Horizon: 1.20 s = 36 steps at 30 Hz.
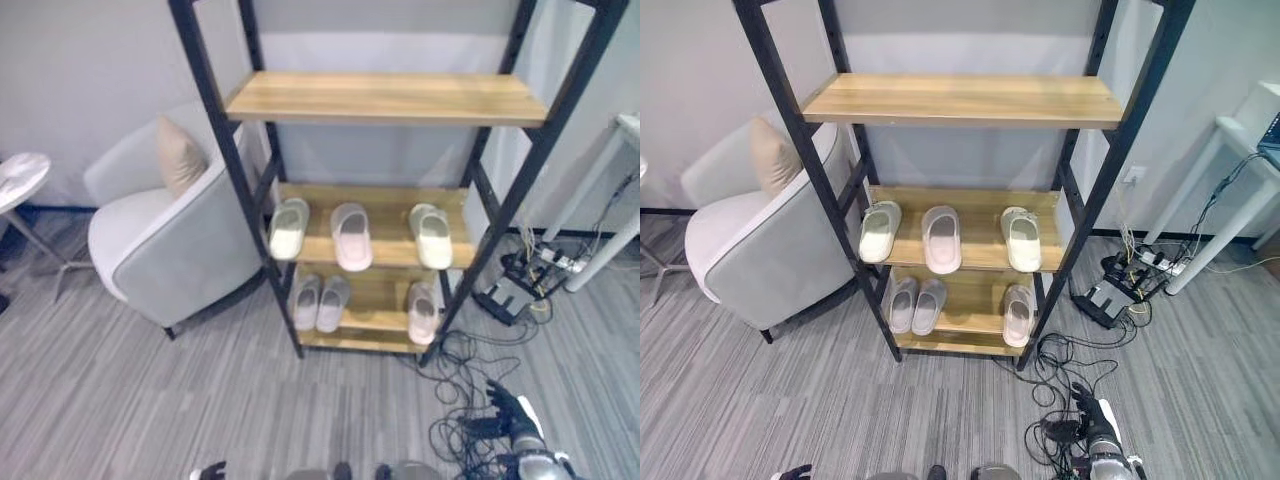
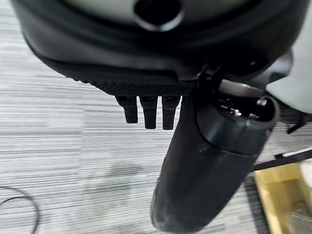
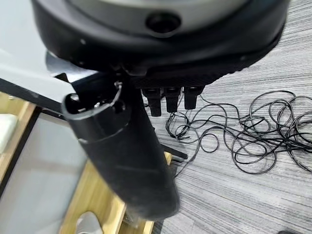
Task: Arrange the slippers neatly on the shoe rack.
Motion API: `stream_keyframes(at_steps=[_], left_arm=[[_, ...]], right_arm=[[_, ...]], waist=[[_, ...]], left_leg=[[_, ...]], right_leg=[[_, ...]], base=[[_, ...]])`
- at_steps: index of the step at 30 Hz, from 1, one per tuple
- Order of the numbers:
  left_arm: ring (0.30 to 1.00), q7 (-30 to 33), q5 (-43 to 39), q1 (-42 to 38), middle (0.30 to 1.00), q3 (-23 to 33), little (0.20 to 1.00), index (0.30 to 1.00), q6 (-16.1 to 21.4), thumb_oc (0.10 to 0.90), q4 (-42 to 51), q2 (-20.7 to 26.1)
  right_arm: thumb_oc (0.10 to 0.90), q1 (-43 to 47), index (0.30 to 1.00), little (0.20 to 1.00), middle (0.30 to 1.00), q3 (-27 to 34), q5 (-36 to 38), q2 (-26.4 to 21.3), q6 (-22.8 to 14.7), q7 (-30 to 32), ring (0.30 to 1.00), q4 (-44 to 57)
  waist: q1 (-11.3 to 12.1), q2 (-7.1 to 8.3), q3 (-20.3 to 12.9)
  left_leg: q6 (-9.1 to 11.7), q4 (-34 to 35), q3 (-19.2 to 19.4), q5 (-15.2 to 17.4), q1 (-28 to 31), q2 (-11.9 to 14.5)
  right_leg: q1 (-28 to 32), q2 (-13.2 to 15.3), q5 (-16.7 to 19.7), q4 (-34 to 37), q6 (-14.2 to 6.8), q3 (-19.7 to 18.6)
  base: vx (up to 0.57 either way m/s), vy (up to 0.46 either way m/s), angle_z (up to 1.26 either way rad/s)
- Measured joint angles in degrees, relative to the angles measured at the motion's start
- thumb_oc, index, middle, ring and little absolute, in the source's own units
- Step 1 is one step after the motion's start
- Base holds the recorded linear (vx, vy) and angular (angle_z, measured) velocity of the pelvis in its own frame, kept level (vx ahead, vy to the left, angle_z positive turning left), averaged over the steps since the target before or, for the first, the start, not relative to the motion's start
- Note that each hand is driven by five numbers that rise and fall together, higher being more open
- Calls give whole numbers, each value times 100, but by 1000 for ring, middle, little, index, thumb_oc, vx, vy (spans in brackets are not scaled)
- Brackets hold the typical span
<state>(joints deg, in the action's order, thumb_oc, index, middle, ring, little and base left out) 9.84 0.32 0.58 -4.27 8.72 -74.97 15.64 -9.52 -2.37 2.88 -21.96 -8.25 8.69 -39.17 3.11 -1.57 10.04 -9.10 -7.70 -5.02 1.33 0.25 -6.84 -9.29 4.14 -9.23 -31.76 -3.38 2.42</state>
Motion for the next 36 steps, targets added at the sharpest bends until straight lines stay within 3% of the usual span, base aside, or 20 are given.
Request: stream_keyframes(at_steps=[5,7,10,12,13,14,15,17,19,21,22,25,27,28,29,32,33,34,35,36], left_arm=[[900,49,-3,-192,900,-5,900,900,21,800,-137,41],[900,80,-8,-187,900,4,900,900,28,800,-323,92],[900,86,-5,2,900,17,900,900,31,800,-315,207],[900,74,-3,152,900,5,900,900,20,800,-309,152],[900,55,4,432,900,-4,900,900,2,800,-337,139],[900,-202,-39,404,900,-541,900,900,-98,800,-385,148],[900,-489,-20,301,900,-990,900,900,-191,800,-439,149],[900,-750,32,107,900,-1425,900,900,-213,800,-452,16],[900,-811,69,54,900,-1749,900,900,-255,800,-368,-24],[900,-893,797,76,900,-2847,900,900,-284,800,264,164],[900,-898,978,67,900,-3258,900,900,-282,800,537,302],[900,-1344,1196,291,900,-3722,900,900,-141,800,2997,1719],[900,-1535,1168,32,900,-3377,900,900,285,800,4150,2220],[900,-1539,1162,-141,900,-3384,900,900,269,800,4368,2274],[900,-1559,1156,-460,900,-3312,900,900,417,800,4717,2426],[900,-1677,1146,-426,900,-3156,900,900,538,800,5282,2362],[900,-1688,1148,-339,900,-3100,900,900,548,800,5368,2258],[900,-1698,1157,-273,900,-3056,900,900,552,800,5377,2177],[900,-1703,1156,-12,900,-2723,900,900,570,800,5638,2174],[900,-1688,1137,142,900,-2631,900,900,571,800,5675,2116]], right_arm=[[800,-186,900,900,900,-38,-46,179,14,-47,900,22],[800,-193,900,900,900,-145,-45,281,50,-102,900,15],[800,-301,900,900,900,-143,-35,467,54,-203,900,-5],[800,-355,900,900,900,-120,29,460,50,-221,900,-105],[800,-652,900,900,900,-80,67,341,110,-250,900,-210],[800,-261,900,900,900,-136,564,484,-162,-593,900,-1430],[800,360,900,900,900,-133,958,530,-7,-814,900,-2798],[800,693,900,900,900,-141,1229,650,360,-982,900,-4091],[800,586,900,900,900,-142,1415,746,476,-1106,900,-4315],[800,412,900,900,900,-138,1415,726,520,-1139,900,-4331],[800,379,900,900,900,-137,1417,717,502,-1130,900,-4332],[800,234,900,900,900,184,1547,710,459,-1141,900,-4245],[800,230,900,900,900,229,1639,525,386,-1020,900,-4200],[800,329,900,900,900,266,1639,500,386,-1002,900,-4203],[800,488,900,900,900,245,1635,411,345,-965,900,-4198],[800,763,900,900,900,145,1630,77,50,-803,900,-3823],[800,855,900,900,900,123,1622,-7,-78,-781,900,-3683],[800,930,900,900,900,119,1616,-42,-123,-782,900,-3702],[800,1073,900,900,900,136,1531,114,-19,-781,900,-3525],[800,996,900,900,900,145,1513,209,-17,-792,900,-3493]], waist=[[-49,39,7],[-120,160,-8],[-116,442,-117],[-145,473,-208],[-138,466,-517],[-203,488,-607],[-204,515,-666],[-131,464,-740],[-180,363,-734],[-363,223,-734],[-444,252,-716],[-478,210,-641],[-405,139,-461],[-391,176,-342],[-374,238,-105],[-178,217,26],[-117,19,-5],[-89,-68,38],[9,187,125],[12,324,206]], left_leg=[[143,202,-82,-102,118,68],[233,362,-155,-142,305,69],[399,609,-208,-93,515,-15],[522,619,-339,-54,587,69],[1072,857,-641,-138,495,695],[1088,878,-592,-180,460,658],[1090,907,-574,-206,450,657],[1059,915,-582,-226,402,630],[1030,927,-499,-250,374,599],[982,999,-441,-281,376,573],[977,1014,-445,-296,384,563],[1013,840,-530,-272,214,570],[1284,332,-872,-275,-202,558],[1539,-66,-936,-195,-449,539],[1762,-691,-857,-22,-825,382],[1251,-490,-483,164,-991,446],[1130,-74,-479,151,-993,582],[1149,65,-435,-30,-983,725],[1145,145,-427,-122,-920,596],[1201,132,-491,-156,-876,478]], right_leg=[[397,416,170,1724,-161,-297],[670,306,507,2415,-355,-654],[936,237,946,2734,-259,-739],[1089,154,1228,2892,-230,-709],[1048,-430,1380,3183,158,-414],[964,-428,1380,3186,164,-418],[960,-427,1380,3173,165,-440],[872,-400,1378,3141,162,-490],[763,-386,1386,3114,160,-561],[807,-368,1445,3141,123,-663],[825,-368,1462,3148,126,-669],[779,-411,1493,3127,135,-652],[706,-560,1347,2889,253,-640],[513,-616,1073,2347,469,-589],[263,-553,725,1879,507,-546],[-126,-526,687,1858,456,-565],[-59,-648,769,2128,213,-606],[-94,-715,586,2029,189,-700],[-283,-603,-16,764,231,-705],[24,-477,-102,1076,300,-690]], base=[[148,-186,1],[162,-237,21],[99,-183,16],[57,-166,19],[56,-83,4],[64,-28,1],[65,16,2],[49,-4,-3],[22,5,-21],[-24,-13,-20],[-82,-52,-1],[-66,-43,16],[-82,-45,88],[76,-26,103],[246,23,49],[322,70,-4],[207,58,-22],[211,42,-25],[270,133,6],[239,138,28]])
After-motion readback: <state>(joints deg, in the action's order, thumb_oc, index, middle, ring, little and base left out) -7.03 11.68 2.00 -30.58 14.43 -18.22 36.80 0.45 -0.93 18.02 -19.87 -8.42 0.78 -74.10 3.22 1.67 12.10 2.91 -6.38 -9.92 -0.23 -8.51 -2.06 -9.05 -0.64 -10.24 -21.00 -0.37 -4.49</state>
